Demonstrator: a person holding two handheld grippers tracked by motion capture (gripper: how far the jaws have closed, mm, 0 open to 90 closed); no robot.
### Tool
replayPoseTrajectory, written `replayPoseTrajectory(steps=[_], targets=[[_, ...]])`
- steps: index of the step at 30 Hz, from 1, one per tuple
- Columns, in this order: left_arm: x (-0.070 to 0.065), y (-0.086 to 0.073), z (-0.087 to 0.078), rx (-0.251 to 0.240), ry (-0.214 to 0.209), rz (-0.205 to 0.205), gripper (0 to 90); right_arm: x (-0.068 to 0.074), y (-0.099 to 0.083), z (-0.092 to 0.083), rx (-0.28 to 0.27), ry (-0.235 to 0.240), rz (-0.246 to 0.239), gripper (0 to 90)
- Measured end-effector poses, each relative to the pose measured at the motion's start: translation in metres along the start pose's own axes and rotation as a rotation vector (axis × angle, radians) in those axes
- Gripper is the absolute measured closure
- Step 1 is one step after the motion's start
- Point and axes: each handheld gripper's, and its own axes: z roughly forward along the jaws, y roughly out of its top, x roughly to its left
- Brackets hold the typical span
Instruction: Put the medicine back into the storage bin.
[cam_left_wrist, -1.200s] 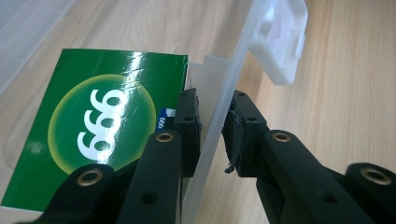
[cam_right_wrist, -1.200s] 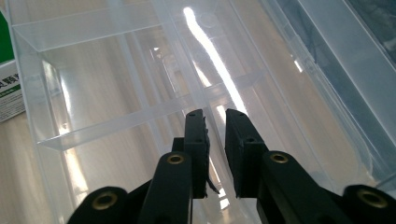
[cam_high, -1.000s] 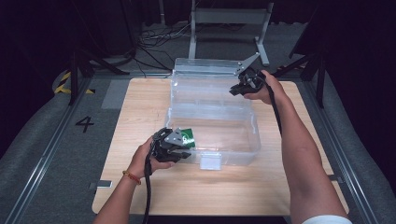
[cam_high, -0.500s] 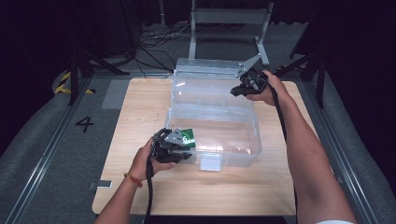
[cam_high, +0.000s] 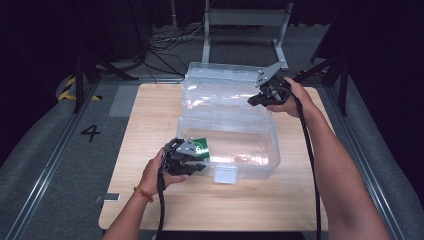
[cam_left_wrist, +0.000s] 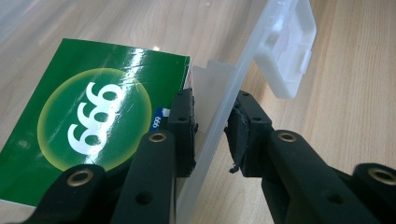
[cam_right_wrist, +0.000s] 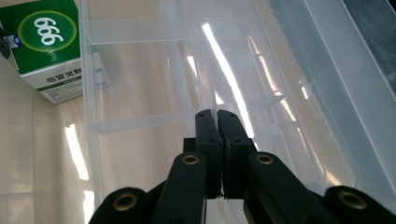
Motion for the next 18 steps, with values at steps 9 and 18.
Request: replayPoseTrajectory(steps=[9,18], targets=[[0.000,0.000,0.000,0.000,-0.003,0.008,72.6,0.010,-0.001,-0.008,-0.023,0.003,-0.008,89.4],[0.000,0.000,0.000,0.003,0.005,0.017,72.2,0.019,0.002,-0.012,-0.019,0.002,-0.023,89.6]])
